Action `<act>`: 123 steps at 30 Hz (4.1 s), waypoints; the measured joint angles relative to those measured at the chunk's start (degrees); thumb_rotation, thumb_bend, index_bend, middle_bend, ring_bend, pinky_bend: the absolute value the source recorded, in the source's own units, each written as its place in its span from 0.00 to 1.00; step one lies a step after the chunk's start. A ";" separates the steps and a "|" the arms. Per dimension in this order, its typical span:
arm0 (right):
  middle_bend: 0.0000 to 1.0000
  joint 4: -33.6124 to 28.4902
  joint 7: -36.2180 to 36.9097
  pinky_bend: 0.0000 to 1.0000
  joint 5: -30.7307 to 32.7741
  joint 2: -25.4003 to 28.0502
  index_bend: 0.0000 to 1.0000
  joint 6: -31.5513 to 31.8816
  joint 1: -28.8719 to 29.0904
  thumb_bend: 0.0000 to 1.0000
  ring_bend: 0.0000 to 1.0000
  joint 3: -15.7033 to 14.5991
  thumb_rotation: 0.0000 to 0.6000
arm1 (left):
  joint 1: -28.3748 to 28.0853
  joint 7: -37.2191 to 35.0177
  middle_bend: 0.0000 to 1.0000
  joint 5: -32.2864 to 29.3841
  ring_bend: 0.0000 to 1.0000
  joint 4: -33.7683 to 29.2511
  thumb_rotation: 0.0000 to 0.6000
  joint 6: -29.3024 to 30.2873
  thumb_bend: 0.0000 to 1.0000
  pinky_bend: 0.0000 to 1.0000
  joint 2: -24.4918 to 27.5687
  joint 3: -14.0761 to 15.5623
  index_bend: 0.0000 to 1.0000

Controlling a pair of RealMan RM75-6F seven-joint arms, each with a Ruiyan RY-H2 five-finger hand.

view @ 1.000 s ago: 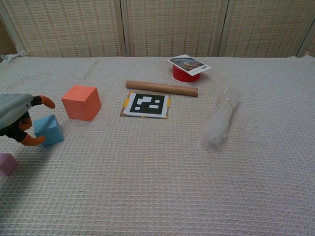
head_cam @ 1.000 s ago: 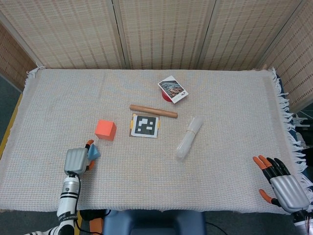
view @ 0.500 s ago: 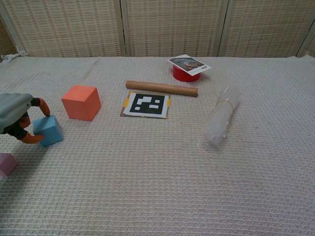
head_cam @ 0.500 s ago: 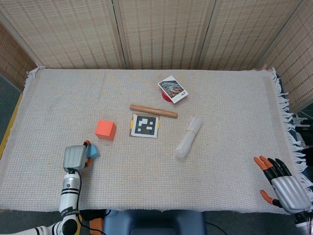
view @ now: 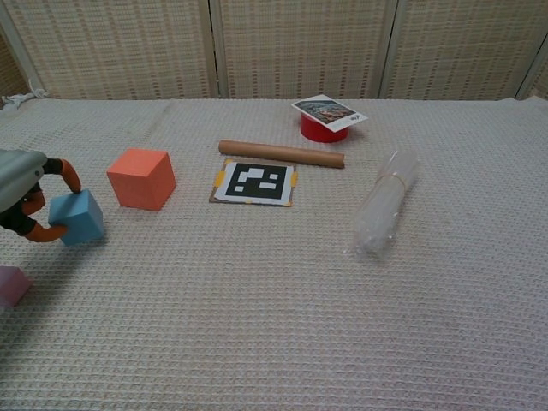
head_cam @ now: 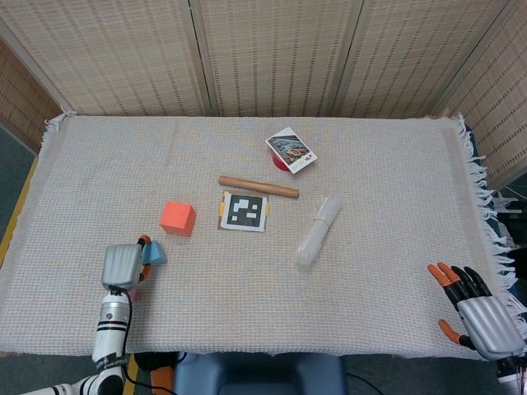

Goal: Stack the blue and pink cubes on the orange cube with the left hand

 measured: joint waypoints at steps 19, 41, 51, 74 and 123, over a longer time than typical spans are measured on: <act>0.00 -0.61 -1.02 0.00 2.30 -0.23 0.00 -0.29 -0.27 0.22 0.00 0.96 1.00 | -6.00 -8.68 1.00 19.48 1.00 4.53 1.00 -2.06 0.28 1.00 10.10 2.19 0.53; 0.00 -1.33 -2.64 0.00 5.39 -0.51 0.00 -0.68 -0.75 0.22 0.00 2.13 1.00 | -16.51 -24.10 1.00 29.52 1.00 25.65 1.00 -5.92 0.28 1.00 4.48 2.20 0.47; 0.00 -1.29 -2.66 0.00 6.15 -0.41 0.00 -0.65 -0.87 0.22 0.00 2.52 1.00 | -18.97 -28.42 1.00 30.92 1.00 35.04 1.00 -6.05 0.28 1.00 1.36 3.16 0.45; 0.00 -1.66 -3.93 0.00 6.44 -0.76 0.00 -0.88 -1.10 0.22 0.00 2.63 1.00 | -19.24 -35.77 1.00 32.63 1.00 43.39 1.00 -3.62 0.28 1.00 1.36 7.28 0.46; 0.00 -2.16 -4.39 0.00 6.38 -0.69 0.00 -1.54 -0.99 0.22 0.00 2.57 1.00 | -18.66 -33.14 1.00 30.54 1.00 40.51 1.00 -5.95 0.28 1.00 2.10 8.14 0.41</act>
